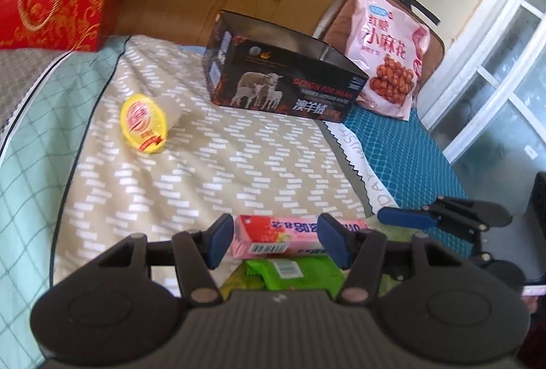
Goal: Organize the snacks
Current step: 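Carry the pink gum box over the black tin box and open the left gripper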
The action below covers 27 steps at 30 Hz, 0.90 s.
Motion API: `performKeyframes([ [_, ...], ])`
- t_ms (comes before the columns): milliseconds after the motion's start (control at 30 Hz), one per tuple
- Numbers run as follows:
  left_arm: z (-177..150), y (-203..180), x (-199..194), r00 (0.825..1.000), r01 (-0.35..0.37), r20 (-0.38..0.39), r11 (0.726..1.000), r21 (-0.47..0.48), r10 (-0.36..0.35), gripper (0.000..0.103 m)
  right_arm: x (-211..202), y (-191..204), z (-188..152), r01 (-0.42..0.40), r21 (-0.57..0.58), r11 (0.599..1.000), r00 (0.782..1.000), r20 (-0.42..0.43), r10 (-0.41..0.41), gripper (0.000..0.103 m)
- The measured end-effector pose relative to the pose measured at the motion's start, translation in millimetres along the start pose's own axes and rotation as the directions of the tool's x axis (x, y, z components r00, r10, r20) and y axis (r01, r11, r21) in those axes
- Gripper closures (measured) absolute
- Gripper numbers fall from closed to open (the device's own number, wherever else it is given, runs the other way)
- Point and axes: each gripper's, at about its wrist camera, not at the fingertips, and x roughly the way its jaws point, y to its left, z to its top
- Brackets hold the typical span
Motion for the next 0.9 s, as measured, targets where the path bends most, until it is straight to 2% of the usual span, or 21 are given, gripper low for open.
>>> performKeyframes([
  [100, 1, -1, 2, 1.000, 0.001, -0.001, 1.000, 0.029, -0.001, 0.047, -10, -2, 2, -0.014, -0.025, 1.000, 1.000, -0.027, 0.013, 0.050],
  [200, 3, 5, 4, 1.000, 0.019, -0.011, 1.000, 0.008, -0.019, 0.047, -18, -9, 5, -0.109, 0.061, 0.992, 0.994, -0.018, 0.110, 0.050],
  [300, 5, 9, 5, 0.999, 0.032, -0.013, 0.999, -0.008, -0.032, 0.047, -9, -16, 7, -0.179, 0.153, 0.972, 0.981, -0.043, 0.187, 0.050],
  [433, 6, 12, 3, 0.999, 0.043, -0.014, 0.999, -0.005, -0.043, 0.047, 4, -20, 5, -0.132, 0.213, 0.968, 0.979, -0.128, 0.161, 0.056],
  [533, 6, 14, 6, 0.999, 0.044, -0.020, 0.999, -0.009, -0.044, 0.047, 5, -19, 8, -0.121, 0.233, 0.965, 0.979, -0.134, 0.155, 0.054],
  [667, 5, 16, 5, 0.998, 0.052, -0.016, 0.998, -0.029, -0.053, 0.048, 3, -13, 10, -0.091, 0.182, 0.979, 0.983, -0.142, 0.118, 0.054],
  [900, 4, 14, 5, 0.997, 0.070, -0.013, 0.997, -0.016, -0.070, 0.051, 4, -35, 7, -0.143, 0.291, 0.946, 0.974, -0.128, 0.187, 0.054],
])
